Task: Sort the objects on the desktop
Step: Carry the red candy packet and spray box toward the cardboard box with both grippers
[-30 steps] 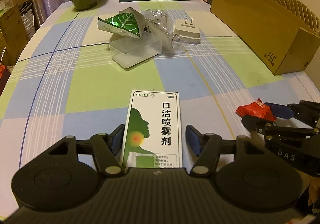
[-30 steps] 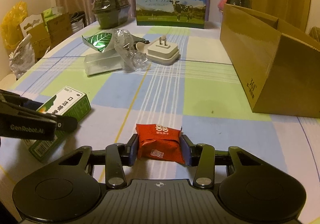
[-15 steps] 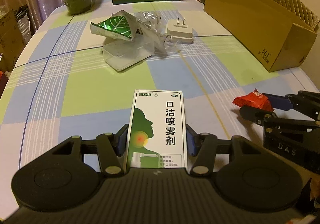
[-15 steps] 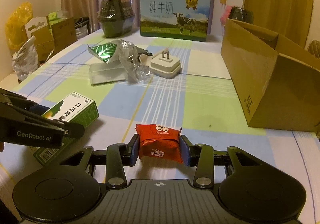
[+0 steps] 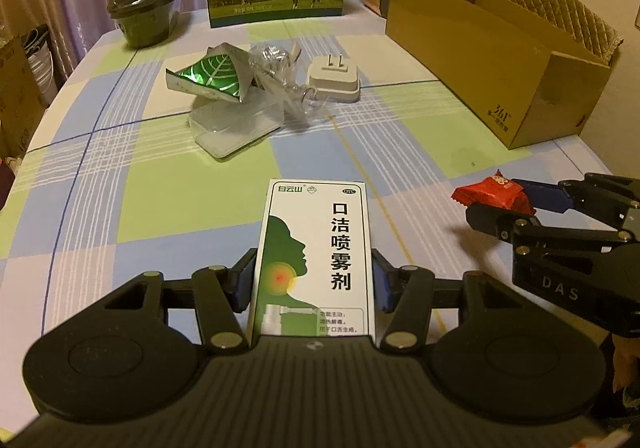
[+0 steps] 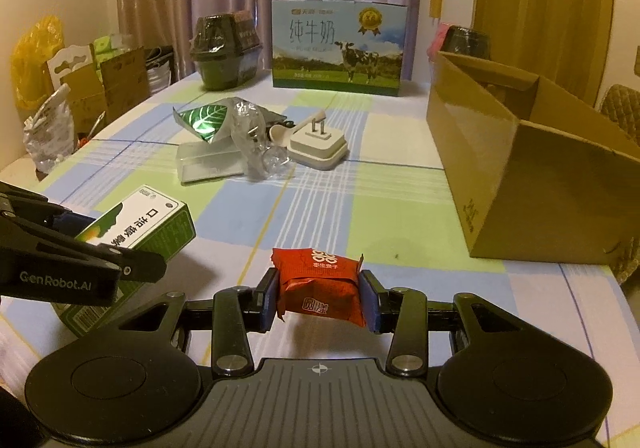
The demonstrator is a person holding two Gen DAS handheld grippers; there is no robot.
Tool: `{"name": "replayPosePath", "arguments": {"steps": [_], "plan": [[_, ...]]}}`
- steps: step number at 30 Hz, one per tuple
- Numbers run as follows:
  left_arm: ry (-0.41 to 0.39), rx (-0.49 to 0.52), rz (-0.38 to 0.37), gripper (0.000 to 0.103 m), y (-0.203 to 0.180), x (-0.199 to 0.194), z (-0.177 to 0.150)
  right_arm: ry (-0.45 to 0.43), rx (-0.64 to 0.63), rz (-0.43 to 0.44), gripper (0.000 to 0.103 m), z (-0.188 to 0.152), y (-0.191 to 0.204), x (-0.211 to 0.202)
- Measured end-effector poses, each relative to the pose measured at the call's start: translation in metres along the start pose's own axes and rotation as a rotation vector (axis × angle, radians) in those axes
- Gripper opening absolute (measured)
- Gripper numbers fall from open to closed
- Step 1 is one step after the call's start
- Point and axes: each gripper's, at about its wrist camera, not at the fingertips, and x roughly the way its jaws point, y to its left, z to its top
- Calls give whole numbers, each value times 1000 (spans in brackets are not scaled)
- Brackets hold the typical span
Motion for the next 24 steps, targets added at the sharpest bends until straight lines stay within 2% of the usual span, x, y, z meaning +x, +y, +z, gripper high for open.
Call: {"name": "replayPosePath", "arguments": {"steps": [19, 24], "plan": [[-52, 7, -8, 51, -38, -47, 2, -68, 65, -21, 39, 1, -23, -51], [-64, 17, -22, 51, -50, -55, 8, -93, 110, -41, 39, 15, -36, -65]]}}
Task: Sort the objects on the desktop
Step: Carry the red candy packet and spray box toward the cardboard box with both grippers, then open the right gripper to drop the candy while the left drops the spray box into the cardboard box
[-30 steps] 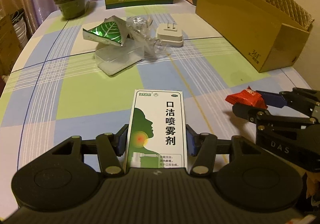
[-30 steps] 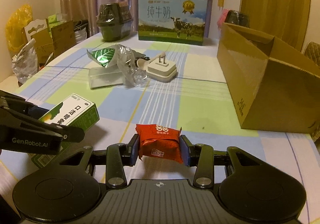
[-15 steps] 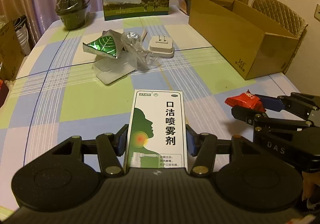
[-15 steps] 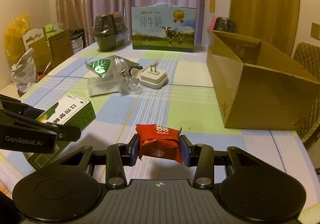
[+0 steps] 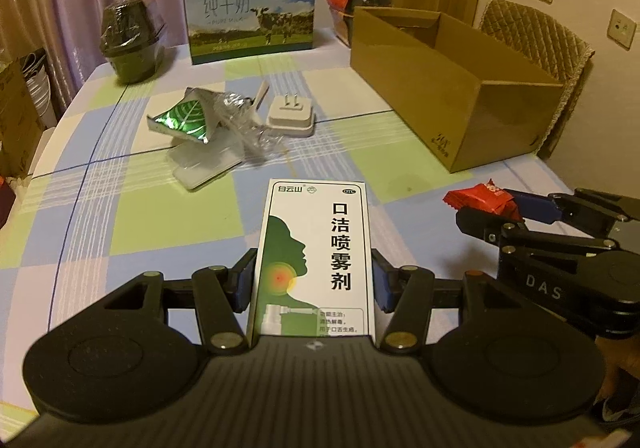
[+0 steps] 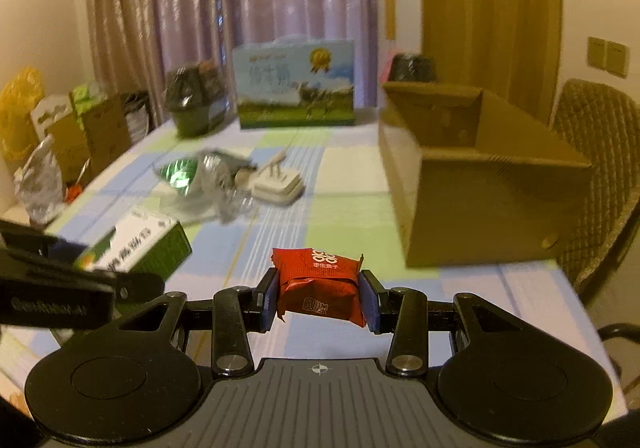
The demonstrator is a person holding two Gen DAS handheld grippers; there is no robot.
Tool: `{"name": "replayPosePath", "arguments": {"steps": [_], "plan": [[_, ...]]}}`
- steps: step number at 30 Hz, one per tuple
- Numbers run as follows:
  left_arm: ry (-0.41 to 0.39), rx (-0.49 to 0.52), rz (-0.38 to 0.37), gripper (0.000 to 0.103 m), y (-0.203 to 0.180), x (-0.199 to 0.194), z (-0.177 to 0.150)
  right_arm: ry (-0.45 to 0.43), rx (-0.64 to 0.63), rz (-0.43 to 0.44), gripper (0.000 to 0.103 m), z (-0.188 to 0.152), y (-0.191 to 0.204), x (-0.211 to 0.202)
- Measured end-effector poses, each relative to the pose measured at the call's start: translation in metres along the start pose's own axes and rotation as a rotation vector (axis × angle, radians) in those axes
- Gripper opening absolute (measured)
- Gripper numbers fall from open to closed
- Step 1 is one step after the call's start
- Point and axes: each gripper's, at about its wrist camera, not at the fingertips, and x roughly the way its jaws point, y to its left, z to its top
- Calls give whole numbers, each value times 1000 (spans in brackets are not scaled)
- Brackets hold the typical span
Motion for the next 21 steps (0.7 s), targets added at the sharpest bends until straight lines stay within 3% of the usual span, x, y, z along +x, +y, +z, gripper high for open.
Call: {"name": "replayPosePath", "arguments": {"steps": [11, 21], "plan": [[-72, 31, -52, 51, -38, -4, 63, -125, 31, -90, 39, 73, -64, -25], [-145, 54, -167, 51, -100, 23, 139, -142, 7, -144, 39, 114, -142, -4]]}}
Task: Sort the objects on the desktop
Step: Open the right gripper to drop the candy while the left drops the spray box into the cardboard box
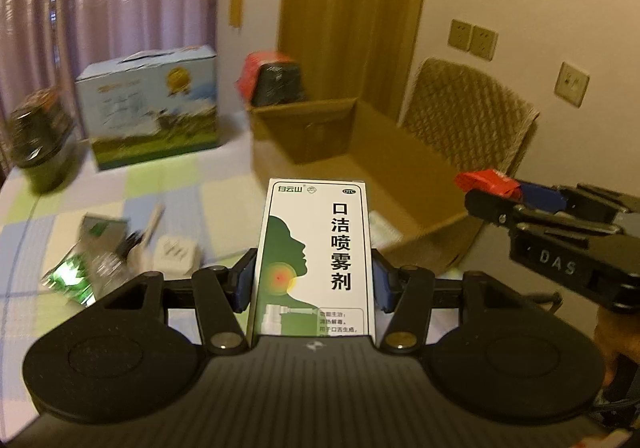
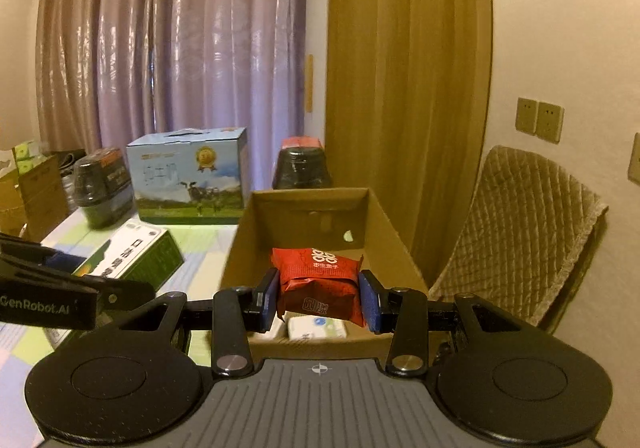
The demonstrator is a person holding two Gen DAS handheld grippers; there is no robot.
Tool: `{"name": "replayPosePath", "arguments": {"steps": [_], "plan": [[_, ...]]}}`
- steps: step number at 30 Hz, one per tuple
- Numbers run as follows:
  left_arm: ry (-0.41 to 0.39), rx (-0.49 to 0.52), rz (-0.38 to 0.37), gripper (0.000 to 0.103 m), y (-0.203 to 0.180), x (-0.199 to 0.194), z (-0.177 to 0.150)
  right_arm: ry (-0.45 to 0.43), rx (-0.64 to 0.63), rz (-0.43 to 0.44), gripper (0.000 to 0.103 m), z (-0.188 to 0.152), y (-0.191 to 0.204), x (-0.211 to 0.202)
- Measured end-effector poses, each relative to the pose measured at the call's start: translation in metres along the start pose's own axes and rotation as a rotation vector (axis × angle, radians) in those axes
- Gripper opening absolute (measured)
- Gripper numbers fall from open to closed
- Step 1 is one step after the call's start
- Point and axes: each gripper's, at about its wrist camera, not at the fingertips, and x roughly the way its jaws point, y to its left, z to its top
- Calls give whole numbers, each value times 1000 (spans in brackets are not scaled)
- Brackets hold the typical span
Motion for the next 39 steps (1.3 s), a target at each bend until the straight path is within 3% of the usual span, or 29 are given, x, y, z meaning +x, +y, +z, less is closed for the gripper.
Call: {"name": "replayPosePath", "arguments": {"steps": [8, 17, 21, 23, 24, 29, 31, 33, 39], "plan": [[3, -19, -61, 51, -22, 58, 46, 36, 46, -9, 39, 14, -37, 40], [29, -21, -77, 51, -33, 115, 60, 62, 75, -22, 39, 12, -58, 75], [16, -33, -76, 51, -34, 130, 64, 72, 84, -25, 39, 9, -62, 87], [16, -54, -75, 64, -31, 135, 69, 78, 91, -21, 39, 8, -64, 90], [11, -60, -75, 66, -29, 135, 71, 79, 90, -19, 39, 7, -64, 92], [-27, -64, -60, 66, -16, 118, 70, 84, 101, -3, 39, 6, -65, 98], [-31, -75, -52, 67, -8, 112, 67, 80, 108, 10, 46, 7, -64, 100], [-31, -81, -40, 68, -2, 108, 64, 76, 109, 23, 73, 8, -63, 101], [-26, -63, -15, 68, 6, 96, 51, 47, 140, 3, 75, 13, -69, 86]]}}
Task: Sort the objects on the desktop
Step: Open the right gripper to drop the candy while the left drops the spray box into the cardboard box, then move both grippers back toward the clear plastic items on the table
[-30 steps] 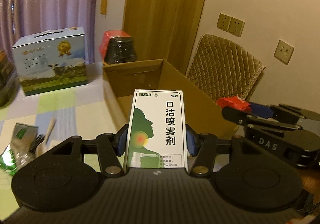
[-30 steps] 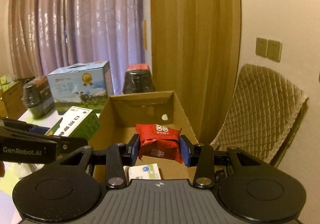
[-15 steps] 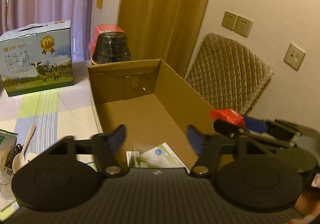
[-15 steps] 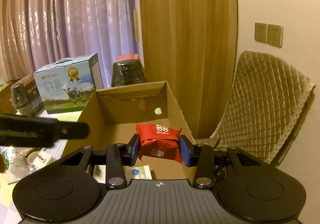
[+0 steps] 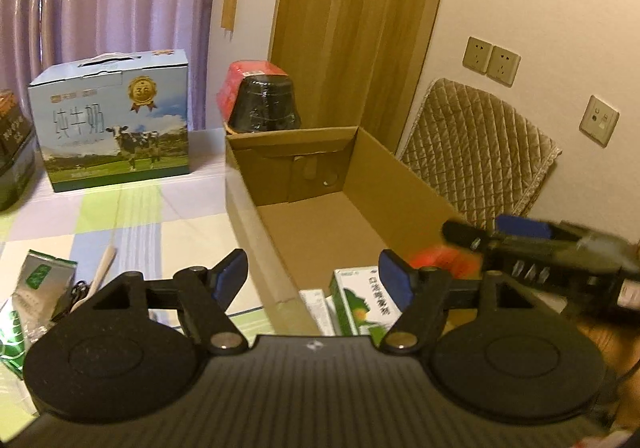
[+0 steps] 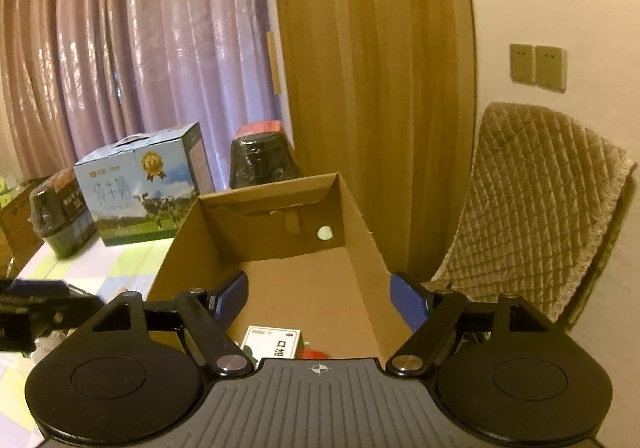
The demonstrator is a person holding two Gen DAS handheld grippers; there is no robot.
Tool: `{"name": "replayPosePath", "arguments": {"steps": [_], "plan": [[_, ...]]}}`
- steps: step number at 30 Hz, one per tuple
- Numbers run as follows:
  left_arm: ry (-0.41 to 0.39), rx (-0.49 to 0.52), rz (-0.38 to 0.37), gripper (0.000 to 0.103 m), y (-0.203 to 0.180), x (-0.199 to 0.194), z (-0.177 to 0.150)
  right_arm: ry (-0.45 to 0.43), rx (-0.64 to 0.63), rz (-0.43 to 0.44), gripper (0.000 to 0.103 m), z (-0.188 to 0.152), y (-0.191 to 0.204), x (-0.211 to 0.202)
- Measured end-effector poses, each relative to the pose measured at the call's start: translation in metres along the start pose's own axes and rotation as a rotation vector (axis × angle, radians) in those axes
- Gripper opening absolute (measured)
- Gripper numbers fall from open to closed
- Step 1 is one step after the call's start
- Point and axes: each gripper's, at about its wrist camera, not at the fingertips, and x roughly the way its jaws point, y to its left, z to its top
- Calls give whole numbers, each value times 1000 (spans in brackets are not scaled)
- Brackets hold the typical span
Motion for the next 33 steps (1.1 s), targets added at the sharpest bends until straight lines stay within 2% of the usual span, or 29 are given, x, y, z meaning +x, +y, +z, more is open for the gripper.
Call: {"name": "replayPosePath", "arguments": {"steps": [3, 8, 18, 25, 33], "plan": [[4, -4, 14, 72, 7, -8, -8, -6, 11, -9, 76, 1, -2, -13], [15, -2, 40, 72, 19, -27, -20, -25, 27, 7, 78, 4, 9, -43], [21, -11, 114, 81, 52, -97, -67, -54, 38, 156, 90, -12, 82, -98], [59, -22, 197, 89, 93, -141, -111, 12, -5, 261, 97, -46, 138, -96], [97, -15, 292, 91, 142, -163, -143, 72, -72, 323, 100, -79, 183, -76]]}}
